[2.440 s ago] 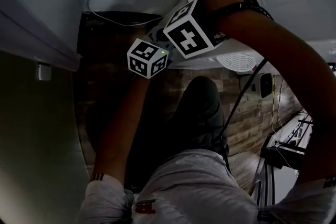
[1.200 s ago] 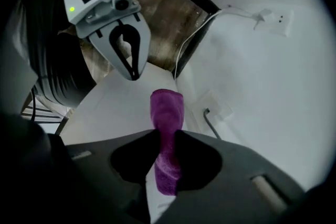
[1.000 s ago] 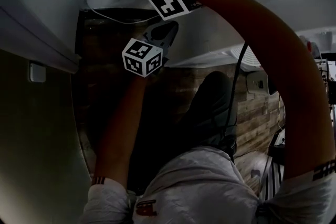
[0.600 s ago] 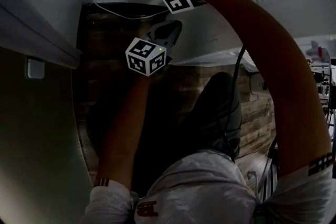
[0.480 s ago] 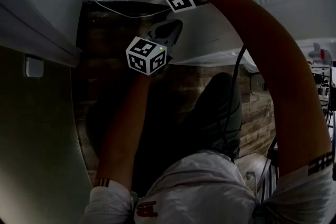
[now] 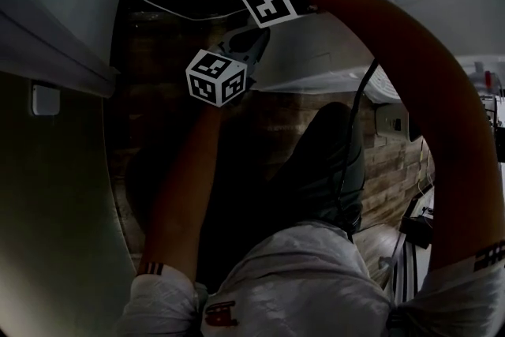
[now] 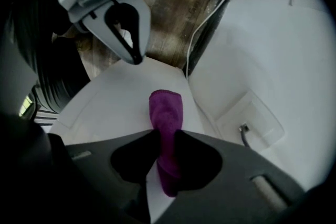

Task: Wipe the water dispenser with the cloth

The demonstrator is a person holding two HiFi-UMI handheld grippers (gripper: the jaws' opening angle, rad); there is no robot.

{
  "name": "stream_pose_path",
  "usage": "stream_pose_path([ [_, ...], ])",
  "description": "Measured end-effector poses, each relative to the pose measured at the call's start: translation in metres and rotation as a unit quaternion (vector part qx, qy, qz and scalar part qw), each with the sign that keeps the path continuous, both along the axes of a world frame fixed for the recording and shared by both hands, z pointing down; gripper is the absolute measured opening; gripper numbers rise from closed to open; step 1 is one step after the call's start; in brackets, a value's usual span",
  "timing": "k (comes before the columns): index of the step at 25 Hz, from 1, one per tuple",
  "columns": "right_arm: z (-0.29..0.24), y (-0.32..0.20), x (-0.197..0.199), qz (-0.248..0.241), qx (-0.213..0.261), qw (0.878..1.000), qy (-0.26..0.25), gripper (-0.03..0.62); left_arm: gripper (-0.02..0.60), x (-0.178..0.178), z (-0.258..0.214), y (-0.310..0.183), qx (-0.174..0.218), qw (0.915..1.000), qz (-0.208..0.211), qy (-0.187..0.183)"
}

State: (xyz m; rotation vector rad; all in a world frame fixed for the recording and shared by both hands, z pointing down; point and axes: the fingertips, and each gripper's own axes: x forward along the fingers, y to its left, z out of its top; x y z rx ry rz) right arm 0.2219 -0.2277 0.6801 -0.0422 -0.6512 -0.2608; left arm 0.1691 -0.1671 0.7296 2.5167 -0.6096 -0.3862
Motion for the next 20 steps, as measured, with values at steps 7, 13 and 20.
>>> stream_pose_path([
  [7, -0.01, 0.062, -0.012, -0.004, -0.054, 0.999, -0.007, 0.094, -0.002, 0.0, 0.008, -0.001, 0.003, 1.0, 0.009, 0.001],
  [13, -0.009, 0.102, -0.019, -0.013, -0.081, 0.996, -0.02, 0.094, -0.002, 0.004, 0.015, 0.002, -0.005, 0.9999, 0.016, 0.003],
  [20, -0.006, 0.154, -0.03, 0.013, -0.143, 0.989, -0.027, 0.093, -0.002, 0.015, 0.03, 0.007, -0.009, 0.9994, 0.033, -0.009],
])
